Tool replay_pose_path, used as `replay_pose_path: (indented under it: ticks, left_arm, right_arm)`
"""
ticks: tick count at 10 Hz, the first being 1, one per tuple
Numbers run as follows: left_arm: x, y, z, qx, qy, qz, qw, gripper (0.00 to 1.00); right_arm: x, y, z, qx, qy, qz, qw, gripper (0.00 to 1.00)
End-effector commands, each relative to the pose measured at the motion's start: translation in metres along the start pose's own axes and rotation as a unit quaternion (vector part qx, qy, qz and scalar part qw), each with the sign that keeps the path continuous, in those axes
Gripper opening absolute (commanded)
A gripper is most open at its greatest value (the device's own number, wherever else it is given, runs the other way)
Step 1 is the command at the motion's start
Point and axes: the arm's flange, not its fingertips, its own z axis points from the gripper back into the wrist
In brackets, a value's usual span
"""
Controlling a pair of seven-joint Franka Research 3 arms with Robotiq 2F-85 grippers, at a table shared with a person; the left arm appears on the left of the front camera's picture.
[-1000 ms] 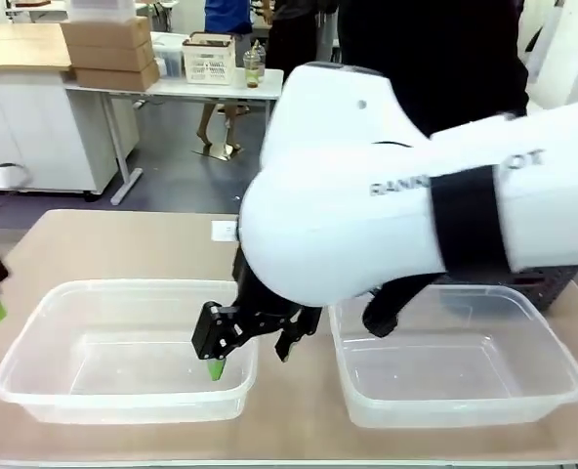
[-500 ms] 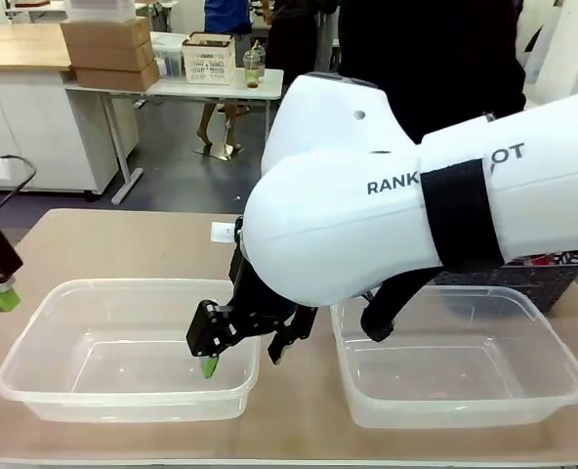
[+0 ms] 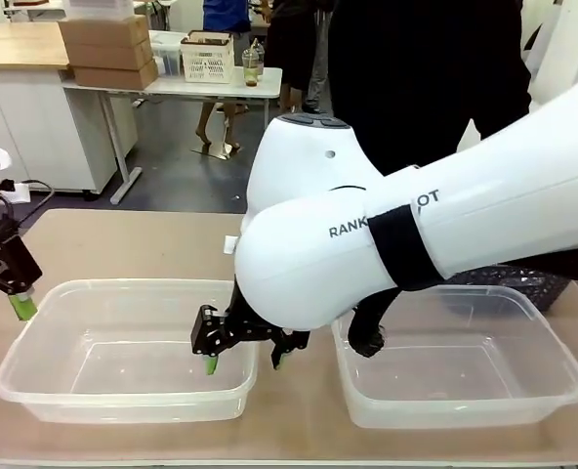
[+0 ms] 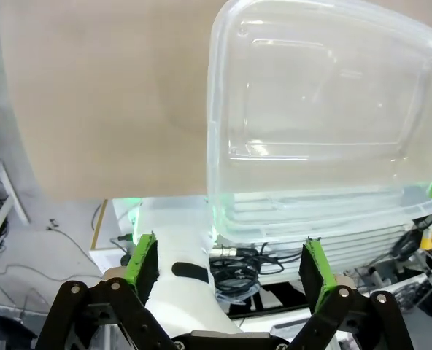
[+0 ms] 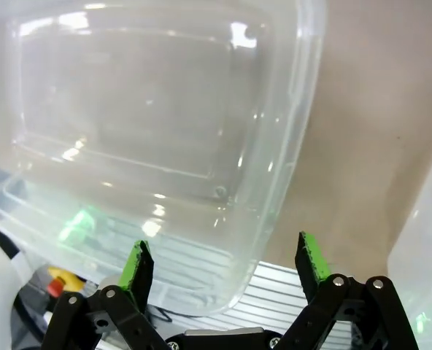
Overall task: Sort the waste into each basket.
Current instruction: Pick up the Organizing box on the left side of the table and lift it.
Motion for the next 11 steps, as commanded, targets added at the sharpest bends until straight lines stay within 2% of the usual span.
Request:
replay_pose_path:
  ticks: [1, 3, 4, 5, 6, 8, 9, 10, 11]
  left_arm:
    - [-0.052, 0.026, -0.080, -0.015, -0.015, 0.026, 0.999, 1.00]
    - [-0.057, 0.036, -0.109, 0.002, -0.030, 0.034, 0.999, 1.00]
    - [-0.059, 0.035, -0.131, 0.002, 0.006, 0.035, 0.999, 1.00]
    - [-0.054, 0.033, -0.142, -0.026, 0.050, 0.030, 0.998, 1.00]
    - [0.004, 0.026, 0.001, -0.008, -0.004, 0.033, 0.999, 1.00]
    - [0.004, 0.026, 0.001, -0.008, -0.004, 0.033, 0.999, 1.00]
    - [0.010, 0.027, -0.008, -0.009, 0.017, 0.033, 0.999, 1.00]
    - [0.013, 0.014, -0.019, 0.008, -0.027, 0.053, 0.998, 1.00]
    - [0.020, 0.007, -0.046, -0.001, -0.031, 0.049, 0.998, 1.00]
  right_arm:
    - [0.009, 0.010, 0.004, -0.035, -0.005, -0.020, 0.999, 1.00]
    - [0.011, 0.008, 0.009, -0.048, -0.009, -0.020, 0.999, 1.00]
    - [0.012, 0.007, 0.015, -0.049, -0.019, -0.018, 0.998, 1.00]
    - [0.012, 0.007, 0.017, -0.047, -0.024, -0.016, 0.999, 1.00]
    - [0.012, 0.007, 0.017, -0.045, -0.025, -0.015, 0.999, 1.00]
    - [0.012, 0.007, 0.017, -0.039, -0.021, -0.014, 0.999, 1.00]
    - [0.012, 0.006, 0.016, -0.038, -0.020, -0.016, 0.999, 1.00]
    - [0.012, 0.004, 0.014, -0.036, -0.019, -0.019, 0.999, 1.00]
    - [0.013, 0.001, 0.012, -0.033, -0.018, -0.027, 0.999, 1.00]
